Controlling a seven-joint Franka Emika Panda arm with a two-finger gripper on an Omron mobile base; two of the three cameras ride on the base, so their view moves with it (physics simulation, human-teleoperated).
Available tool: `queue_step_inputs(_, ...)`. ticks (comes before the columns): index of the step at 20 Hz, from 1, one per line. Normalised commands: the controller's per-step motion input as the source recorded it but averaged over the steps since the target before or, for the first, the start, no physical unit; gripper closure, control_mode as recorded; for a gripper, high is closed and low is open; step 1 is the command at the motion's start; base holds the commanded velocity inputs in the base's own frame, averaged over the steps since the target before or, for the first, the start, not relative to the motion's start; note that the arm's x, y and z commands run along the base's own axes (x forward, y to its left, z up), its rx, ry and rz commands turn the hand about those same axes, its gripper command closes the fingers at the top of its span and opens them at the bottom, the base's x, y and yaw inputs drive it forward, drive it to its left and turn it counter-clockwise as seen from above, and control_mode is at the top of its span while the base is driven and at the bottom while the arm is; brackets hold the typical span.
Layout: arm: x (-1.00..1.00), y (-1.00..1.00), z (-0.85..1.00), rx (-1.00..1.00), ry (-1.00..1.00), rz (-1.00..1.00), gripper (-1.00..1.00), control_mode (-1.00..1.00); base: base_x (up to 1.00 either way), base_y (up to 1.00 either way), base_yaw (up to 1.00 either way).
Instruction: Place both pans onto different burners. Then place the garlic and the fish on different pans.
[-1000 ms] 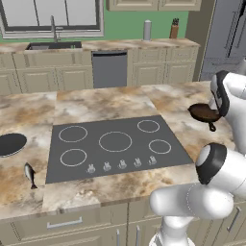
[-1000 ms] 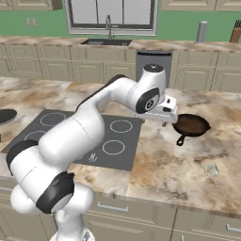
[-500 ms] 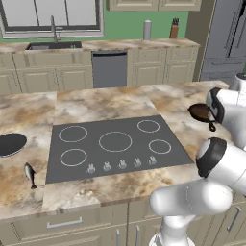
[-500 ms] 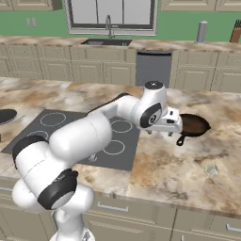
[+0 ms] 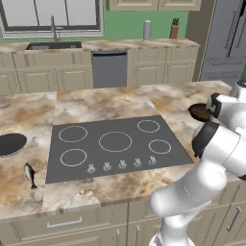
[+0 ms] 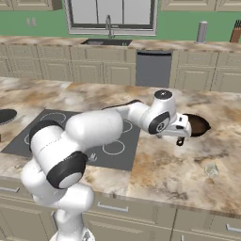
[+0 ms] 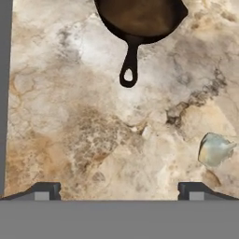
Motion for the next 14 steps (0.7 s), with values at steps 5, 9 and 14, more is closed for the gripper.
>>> queue_step_inputs(5, 0.32, -0.14, -0.08, 0.05, 0.00, 0.00, -1.00, -1.00, 0.00, 0.00, 0.00)
queue_step_inputs(9, 0.14, -0.08, -0.11, 0.07, 0.00, 0.00, -1.00, -1.00, 0.00, 0.00, 0.00)
queue_step_inputs(14, 0.21, -0.01, -0.25, 0.03, 0.00, 0.00, -1.00, -1.00, 0.00, 0.00, 0.00)
